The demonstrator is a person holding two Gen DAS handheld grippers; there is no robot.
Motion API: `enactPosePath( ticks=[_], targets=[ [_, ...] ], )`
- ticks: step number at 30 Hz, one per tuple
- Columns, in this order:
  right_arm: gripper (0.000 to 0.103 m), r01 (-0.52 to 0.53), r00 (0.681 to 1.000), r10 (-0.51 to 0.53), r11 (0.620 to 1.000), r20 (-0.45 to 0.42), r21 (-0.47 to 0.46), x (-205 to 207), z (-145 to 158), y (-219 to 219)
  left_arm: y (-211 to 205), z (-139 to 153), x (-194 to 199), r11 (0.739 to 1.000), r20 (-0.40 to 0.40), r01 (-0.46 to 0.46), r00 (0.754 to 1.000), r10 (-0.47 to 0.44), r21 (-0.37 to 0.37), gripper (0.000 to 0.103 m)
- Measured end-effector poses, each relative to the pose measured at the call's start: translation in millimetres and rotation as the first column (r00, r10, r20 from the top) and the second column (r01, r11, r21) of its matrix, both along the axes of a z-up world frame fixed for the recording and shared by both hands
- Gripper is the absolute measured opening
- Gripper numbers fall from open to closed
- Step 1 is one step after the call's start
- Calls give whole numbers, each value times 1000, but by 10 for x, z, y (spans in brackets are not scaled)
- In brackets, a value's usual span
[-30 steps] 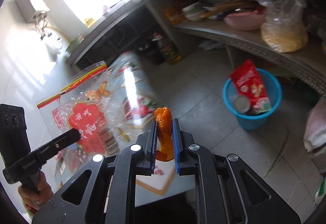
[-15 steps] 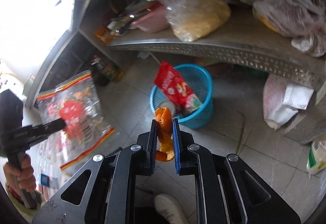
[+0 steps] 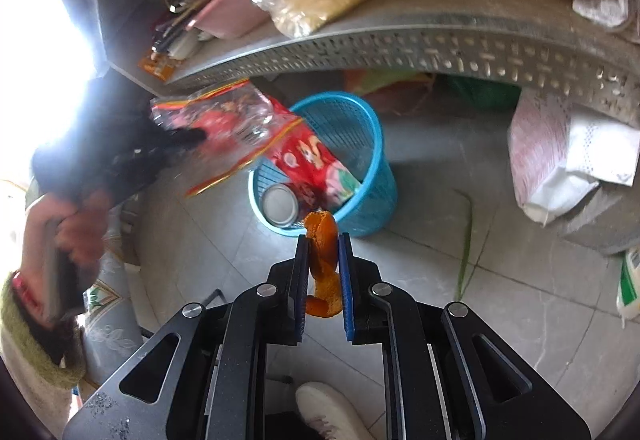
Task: Collect trash
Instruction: 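Open the left tool to drop the clear bag into the wastebasket, then open the right tool to drop the orange peel into the wastebasket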
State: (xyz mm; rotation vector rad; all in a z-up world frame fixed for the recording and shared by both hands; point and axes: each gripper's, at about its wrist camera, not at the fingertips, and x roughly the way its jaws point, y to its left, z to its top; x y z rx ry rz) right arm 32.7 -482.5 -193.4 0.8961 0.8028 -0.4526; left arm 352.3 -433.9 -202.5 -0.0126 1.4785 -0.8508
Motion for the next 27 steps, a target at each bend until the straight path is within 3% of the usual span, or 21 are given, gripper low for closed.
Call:
enactPosePath(
  ticks=[1,3,6,10,13,19,23,27],
  targets=[
    [13,-3,1000,3,1000,-5,0,1,-10,-3,-32,-130,49,1000,-4,-22,1000,22,11,11],
    [14,-11,1000,11,1000,-16,-3,20,-39,-17,-64,-353,138,997,-16,-61,998,62,53,40],
    [14,-26,999,26,999,-32,-19,95,-63,-49,-19,-523,192,991,-35,-89,995,92,98,42],
    [14,-60,998,58,996,-35,-69,332,-34,-113,43,-459,207,991,-37,-69,997,74,114,42],
    [14,-103,994,100,990,-35,-98,608,-35,-137,132,-244,244,993,-16,-58,998,60,101,43],
    [14,-232,973,230,966,-30,-118,1246,-96,-22,624,550,175,1000,54,-1,999,-1,29,47],
    [14,-309,947,296,945,-125,-106,1742,-416,-52,1165,1151,-24,997,142,83,986,-83,7,52],
    [14,-317,921,286,945,-263,-83,2164,-840,-233,1863,1593,-236,995,207,98,974,-91,-25,55]
  ],
)
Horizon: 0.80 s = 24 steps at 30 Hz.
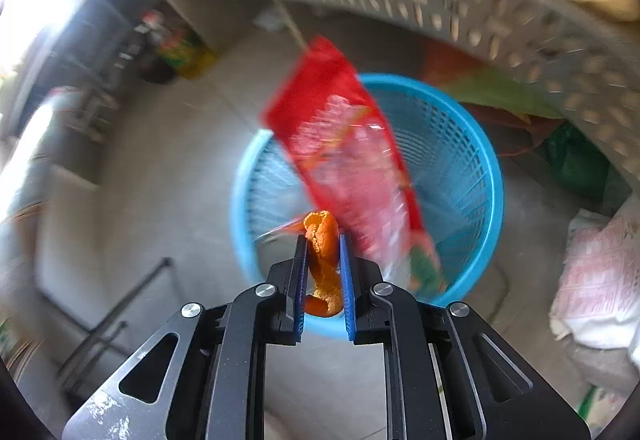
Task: Collect trash
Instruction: 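Open the right tool to drop the orange peel into the wastebasket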
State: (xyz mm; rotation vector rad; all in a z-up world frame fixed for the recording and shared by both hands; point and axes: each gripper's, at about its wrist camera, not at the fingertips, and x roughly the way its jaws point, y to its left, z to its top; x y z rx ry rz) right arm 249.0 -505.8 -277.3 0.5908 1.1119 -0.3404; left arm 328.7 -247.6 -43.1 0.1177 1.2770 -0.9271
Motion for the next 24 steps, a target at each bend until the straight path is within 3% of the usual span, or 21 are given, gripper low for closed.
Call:
enactPosePath(
  ticks=[4,10,15,16,20,24],
  targets=[
    [14,48,990,-48,999,-130,1,251,-408,-210,755,225,-200,999,31,-49,998,50,-20,56],
    [12,46,979,-41,999,-201,21,468,-658,-210,1555,296,-397,985,49,-168,984,169,-33,56],
    [16,108,970,-70,982,-233,153,497,-772,-260,1973,317,-528,973,51,-226,972,229,-53,56],
    [20,113,971,-72,979,-230,167,484,-739,-266,2003,318,-531,971,51,-232,971,235,-58,56],
    [53,114,978,-83,981,-193,155,457,-491,-282,2142,371,-618,964,87,-255,961,261,-78,59],
    [59,111,989,-89,975,-122,191,374,-158,-245,2293,420,-723,959,82,-256,960,267,-117,60]
  ],
)
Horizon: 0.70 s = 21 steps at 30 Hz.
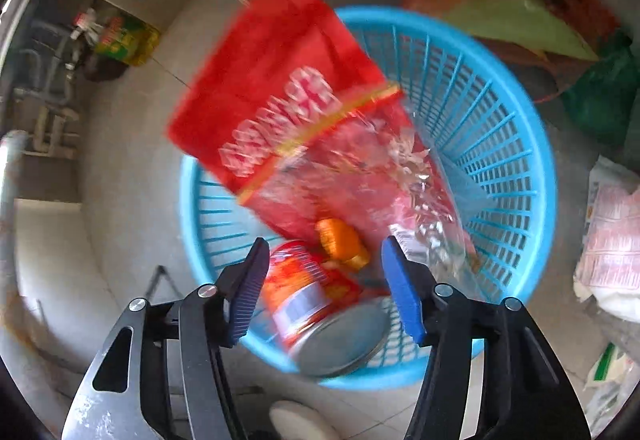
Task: Collect trash
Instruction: 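Open the right tool to drop the orange peel into the wastebasket, then move both tools back toward the table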
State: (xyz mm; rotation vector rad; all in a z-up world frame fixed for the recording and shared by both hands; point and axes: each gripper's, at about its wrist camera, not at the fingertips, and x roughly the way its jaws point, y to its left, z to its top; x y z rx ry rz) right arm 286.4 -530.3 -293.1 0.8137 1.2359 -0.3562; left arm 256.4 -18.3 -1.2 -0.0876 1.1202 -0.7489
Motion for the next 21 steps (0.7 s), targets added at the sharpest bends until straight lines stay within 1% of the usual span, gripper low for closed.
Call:
enactPosePath(
  ticks=[2,7,9,11,16,21],
  targets=[
    [63,-4,1000,4,1000,29,0,-66,185,40,68,38,-65,1000,13,-8,1000,8,-11,61],
    [67,-22,997,23,1000,67,-20,-184,627,213,298,132,-251,998,37,-33,999,34,-44,66],
    [70,-30,997,32,999,75,-38,-288,761,295,399,159,-328,998,45,-44,998,46,-52,68],
    [72,-33,996,38,997,76,-69,-377,855,486,501,176,-393,997,50,-55,997,58,-61,70],
    [73,-43,991,57,993,125,-111,-769,1222,728,766,233,-544,992,79,-95,992,102,-87,73],
    [75,-63,974,71,997,216,-46,-1009,1602,893,1058,267,-745,984,129,-141,979,155,-106,76]
  ],
)
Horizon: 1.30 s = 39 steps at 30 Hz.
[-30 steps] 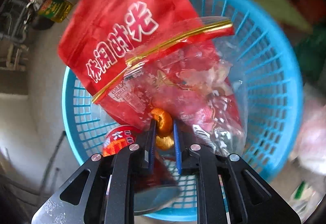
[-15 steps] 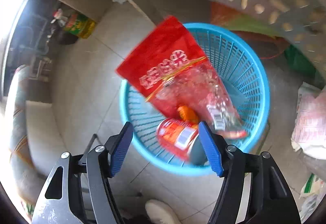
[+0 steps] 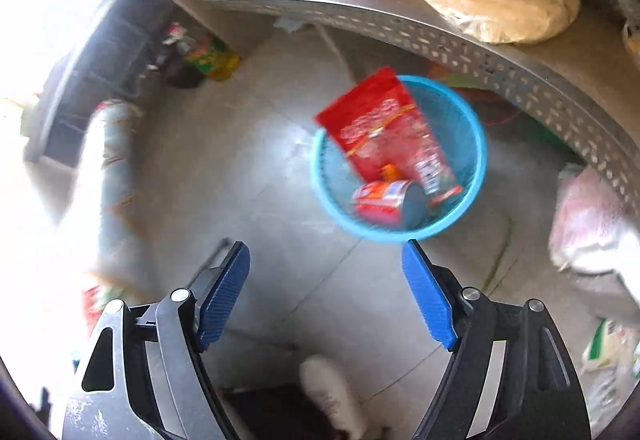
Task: Collect trash
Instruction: 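Move both tools back toward the table, then grasp the pink sponge with the left tool while the right tool grasps the toothpaste box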
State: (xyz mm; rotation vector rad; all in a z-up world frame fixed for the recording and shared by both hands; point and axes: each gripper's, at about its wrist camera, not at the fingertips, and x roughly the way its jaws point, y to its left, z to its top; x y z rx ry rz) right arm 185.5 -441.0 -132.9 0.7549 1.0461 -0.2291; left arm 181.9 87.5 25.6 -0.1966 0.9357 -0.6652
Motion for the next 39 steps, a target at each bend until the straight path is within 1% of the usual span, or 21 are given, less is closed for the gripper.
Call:
enactPosePath(
  ticks=[5,7,12,14,17,19,21,23,25,26,27,28,29,30,31,32,33,34,36,37,39],
  targets=[
    [75,-54,994,57,998,95,-30,-213,515,359,274,-73,-175,998,23,-55,998,55,12,77],
    [75,-92,987,97,995,131,-47,-268,708,536,410,-126,-252,996,23,-85,996,85,14,77],
    [76,-196,960,209,977,188,-89,-305,1055,985,744,-265,-425,984,28,-176,984,175,23,78],
    [76,-244,943,259,965,209,-94,-278,1177,1190,872,-309,-466,976,30,-218,976,218,21,78],
    [77,-320,909,339,940,242,-115,-194,1299,1521,1083,-378,-507,959,29,-285,958,285,-1,78],
    [78,-390,875,411,911,254,-133,-100,1325,1809,1205,-433,-510,947,18,-321,947,321,-14,78],
    [78,-462,835,487,873,255,-156,-14,1327,2123,1322,-482,-496,931,9,-363,932,364,-16,78],
    [78,-566,766,596,803,239,-188,102,1314,2553,1425,-488,-474,919,29,-394,919,394,-7,78],
    [79,-644,690,688,725,224,-243,159,1333,2959,1491,-451,-451,905,78,-424,904,420,29,78],
    [79,-676,651,730,682,207,-278,200,1323,3154,1514,-422,-434,895,127,-442,893,431,69,78],
    [80,-711,601,779,624,181,-324,248,1311,3403,1535,-409,-415,885,170,-453,885,433,107,80],
    [83,-742,552,818,570,162,-353,263,1295,3597,1547,-398,-362,868,215,-467,877,429,169,82],
    [84,-772,489,860,503,142,-388,299,1276,3821,1543,-388,-300,848,250,-480,870,426,225,85],
    [84,-785,445,886,455,127,-421,325,1256,3991,1553,-399,-245,832,273,-486,866,418,267,87],
    [84,-797,404,909,407,108,-447,360,1227,4144,1566,-413,-150,805,299,-493,864,406,330,87],
    [85,-807,370,925,367,89,-463,406,1189,4262,1590,-423,-71,786,311,-498,862,401,366,87],
    [85,-812,335,940,324,67,-486,471,1147,4423,1627,-435,-1,784,308,-493,865,395,377,91],
    [85,-817,312,949,295,51,-495,524,1112,4531,1687,-463,97,791,285,-476,876,389,384,93],
    [85,-832,260,965,235,20,-503,634,1038,4729,1833,-527,294,791,244,-462,886,394,401,95],
    [85,-836,246,969,217,9,-504,702,999,4815,1881,-563,381,790,230,-457,889,396,409,95],
    [85,-861,215,976,184,-12,-475,863,899,4951,1977,-612,569,771,223,-467,884,410,433,95]
  ],
)
